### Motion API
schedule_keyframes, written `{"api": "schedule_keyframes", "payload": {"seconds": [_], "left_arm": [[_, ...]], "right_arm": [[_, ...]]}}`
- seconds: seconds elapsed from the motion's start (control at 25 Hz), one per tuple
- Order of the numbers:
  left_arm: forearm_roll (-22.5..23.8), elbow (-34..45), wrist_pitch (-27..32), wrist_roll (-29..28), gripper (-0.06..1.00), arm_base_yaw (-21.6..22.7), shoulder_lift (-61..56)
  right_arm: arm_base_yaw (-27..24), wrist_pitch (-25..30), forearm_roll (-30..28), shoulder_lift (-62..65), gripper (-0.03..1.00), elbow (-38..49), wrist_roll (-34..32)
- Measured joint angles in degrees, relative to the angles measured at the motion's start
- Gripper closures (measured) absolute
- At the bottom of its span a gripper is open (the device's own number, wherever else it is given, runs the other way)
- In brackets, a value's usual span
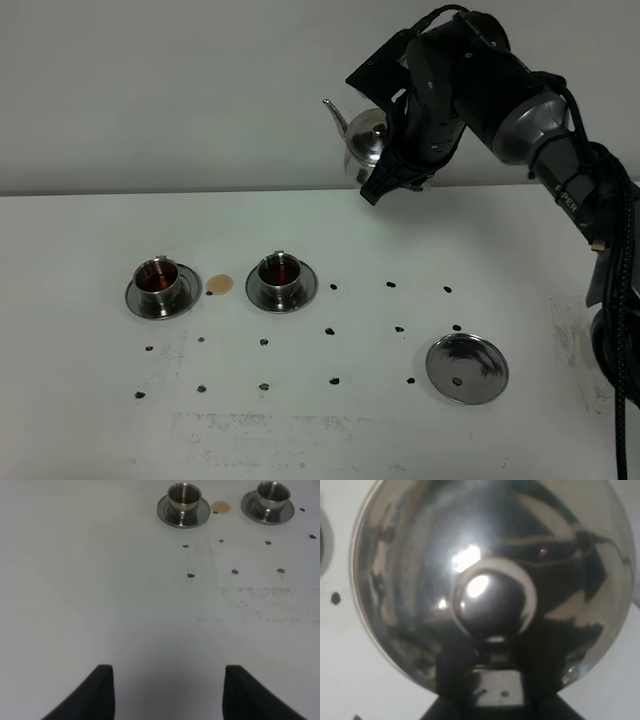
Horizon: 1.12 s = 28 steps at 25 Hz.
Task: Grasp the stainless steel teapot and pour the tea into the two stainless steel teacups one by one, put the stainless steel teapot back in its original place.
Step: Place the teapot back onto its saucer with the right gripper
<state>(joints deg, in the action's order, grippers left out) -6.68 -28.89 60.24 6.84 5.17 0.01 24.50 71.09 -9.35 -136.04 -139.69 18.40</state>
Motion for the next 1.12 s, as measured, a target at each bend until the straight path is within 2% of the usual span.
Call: {"api": "schedule_keyframes", "payload": {"seconds": [0.32, 0.6, 0.84, 1.12], "left_arm": [[0.00, 0.00, 0.00, 0.00, 0.41, 0.00, 0.00], [0.00, 0.00, 0.00, 0.00, 0.41, 0.00, 0.00], [0.00, 0.00, 0.00, 0.00, 0.41, 0.00, 0.00], [0.00, 0.00, 0.00, 0.00, 0.41, 0.00, 0.00]], "right_arm": [[-3.74, -0.18, 1.27, 0.23, 0.76, 2.59, -1.34], [-6.64, -0.01, 0.15, 4.10, 0.76, 14.14, -1.90], [-6.76, -0.88, 0.42, 10.92, 0.76, 26.59, -4.16], [-6.87, -11.35, 4.45, 20.03, 0.76, 45.81, -6.31]]}}
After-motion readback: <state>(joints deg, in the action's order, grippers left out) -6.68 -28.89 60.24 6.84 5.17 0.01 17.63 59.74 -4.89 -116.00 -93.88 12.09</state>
